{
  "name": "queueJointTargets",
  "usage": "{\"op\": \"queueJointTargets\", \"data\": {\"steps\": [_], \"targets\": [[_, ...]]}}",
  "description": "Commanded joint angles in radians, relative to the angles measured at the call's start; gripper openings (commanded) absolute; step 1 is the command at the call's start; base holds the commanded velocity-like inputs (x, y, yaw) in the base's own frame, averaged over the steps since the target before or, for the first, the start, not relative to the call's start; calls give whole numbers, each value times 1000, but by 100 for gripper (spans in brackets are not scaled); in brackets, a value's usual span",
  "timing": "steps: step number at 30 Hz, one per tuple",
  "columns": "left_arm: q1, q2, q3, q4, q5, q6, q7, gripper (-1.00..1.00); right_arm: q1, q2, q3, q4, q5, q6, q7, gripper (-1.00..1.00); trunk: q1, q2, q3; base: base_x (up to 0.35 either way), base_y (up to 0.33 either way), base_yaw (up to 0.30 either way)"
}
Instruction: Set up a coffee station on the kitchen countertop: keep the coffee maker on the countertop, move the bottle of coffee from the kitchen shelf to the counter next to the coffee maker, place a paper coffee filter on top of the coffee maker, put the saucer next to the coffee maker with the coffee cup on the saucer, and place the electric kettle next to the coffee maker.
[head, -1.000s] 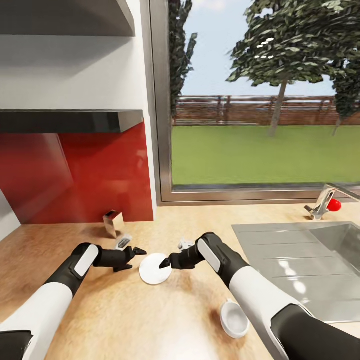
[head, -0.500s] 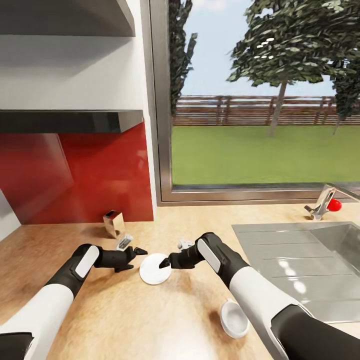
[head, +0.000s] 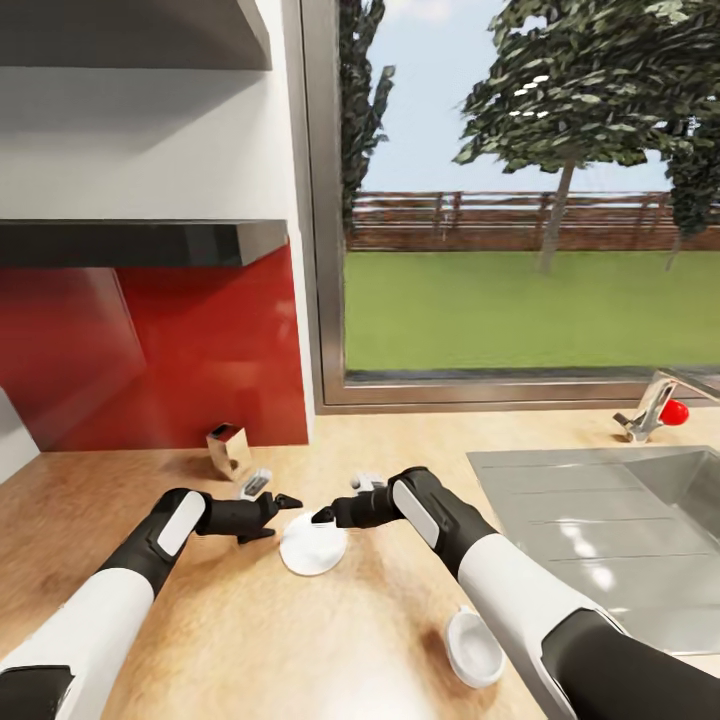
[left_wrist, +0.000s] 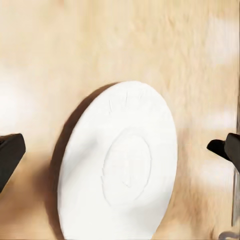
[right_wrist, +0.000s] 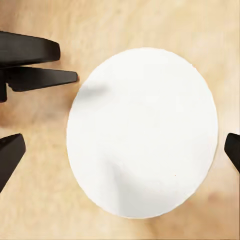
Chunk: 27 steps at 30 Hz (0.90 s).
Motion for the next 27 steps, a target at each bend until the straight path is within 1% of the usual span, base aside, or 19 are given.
{"op": "queueJointTargets", "data": {"steps": [1, 8, 13, 27], "targets": [[-1, 2, -1, 0, -8, 2, -15, 100, -1, 0, 1, 1, 6, -1, 10, 100, 1, -1, -2, 192, 120, 0], [-1, 4, -2, 0, -12, 2, -25, 100, 3, 0, 2, 3, 8, -4, 16, 100, 1, -1, -2, 43, 27, 0], [-1, 4, -2, 1, -12, 2, -24, 100, 38, 0, 3, 2, 9, -4, 16, 100, 1, -1, -2, 2, 1, 0], [-1, -3, -2, 11, -5, 4, -27, 100, 72, 0, 5, 2, 9, -4, 17, 100, 1, -1, -2, 0, 0, 0]]}}
